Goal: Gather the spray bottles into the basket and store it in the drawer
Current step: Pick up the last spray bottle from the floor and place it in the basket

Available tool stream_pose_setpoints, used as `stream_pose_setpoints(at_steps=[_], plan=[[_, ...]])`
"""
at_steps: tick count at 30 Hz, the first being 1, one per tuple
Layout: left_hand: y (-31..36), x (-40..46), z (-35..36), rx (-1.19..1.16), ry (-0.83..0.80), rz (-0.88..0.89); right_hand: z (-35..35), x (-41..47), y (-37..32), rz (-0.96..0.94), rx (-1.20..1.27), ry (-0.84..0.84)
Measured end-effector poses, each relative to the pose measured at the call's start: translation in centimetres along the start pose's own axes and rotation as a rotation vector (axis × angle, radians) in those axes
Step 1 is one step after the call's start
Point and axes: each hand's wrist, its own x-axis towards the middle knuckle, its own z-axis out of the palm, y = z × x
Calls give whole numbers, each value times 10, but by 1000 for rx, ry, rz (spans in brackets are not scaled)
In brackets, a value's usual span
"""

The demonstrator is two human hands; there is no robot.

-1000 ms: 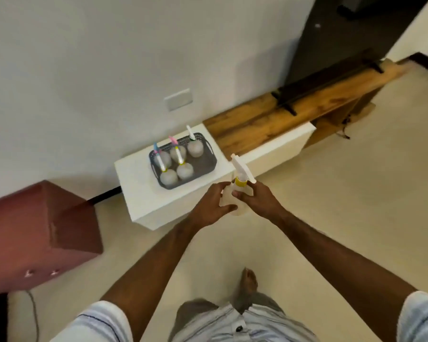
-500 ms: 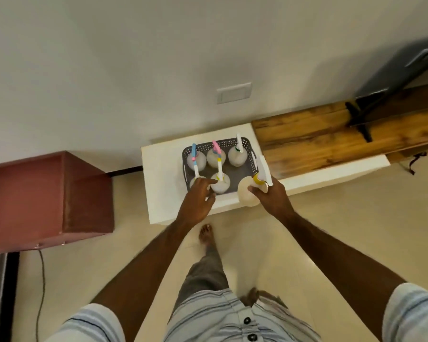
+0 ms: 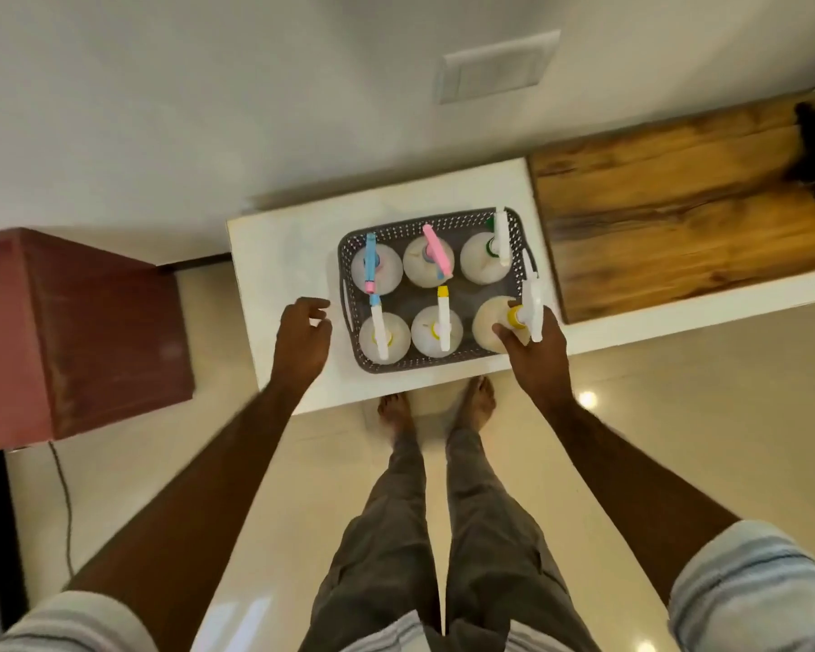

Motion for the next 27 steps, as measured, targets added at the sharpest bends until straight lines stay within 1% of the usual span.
stream_pose_setpoints(at_steps=[2, 6, 9, 12, 18, 20, 21, 23, 25, 27], plan=[[-10, 15, 9, 3, -41, -27, 12, 15, 13, 12, -23, -8], [-23, 24, 27, 104, -176, 79, 31, 32, 34, 6, -76, -6], [-27, 24, 38, 156, -198, 133, 39, 38, 43, -14, -93, 5], [-30, 26, 48, 204, -213, 119, 44, 41, 50, -88, -103, 33], [-36, 25, 53, 193, -195, 107, 40, 46, 62, -68, -98, 4], [-41, 22, 45, 203, -144, 115, 47, 44, 63, -56, -85, -13], [-43, 18, 45, 230, -87, 137, 47, 45, 63, -65, -113, -14], [-39, 5, 51, 376, -39, 318, 41, 26, 78, -19, -52, 94], [-40, 1, 46, 471, 62, 345, 46, 29, 74, -61, -49, 50], [-46, -16, 51, 549, 38, 383, 43, 31, 63, -132, -73, 58]])
